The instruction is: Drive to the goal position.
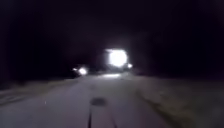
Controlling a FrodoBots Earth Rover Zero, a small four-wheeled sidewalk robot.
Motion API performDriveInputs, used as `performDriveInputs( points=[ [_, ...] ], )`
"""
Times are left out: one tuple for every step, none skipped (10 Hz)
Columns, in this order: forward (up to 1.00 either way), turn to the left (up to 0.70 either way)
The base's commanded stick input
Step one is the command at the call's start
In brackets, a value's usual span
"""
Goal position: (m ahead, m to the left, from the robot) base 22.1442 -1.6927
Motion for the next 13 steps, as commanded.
performDriveInputs(
  points=[
    [0.66, 0.00],
    [0.21, 0.00],
    [1.00, 0.10],
    [1.00, 0.26],
    [1.00, 0.38],
    [1.00, 0.00],
    [1.00, 0.00],
    [1.00, 0.00],
    [1.00, 0.00],
    [1.00, 0.00],
    [1.00, 0.00],
    [1.00, 0.00],
    [1.00, 0.00]
  ],
)
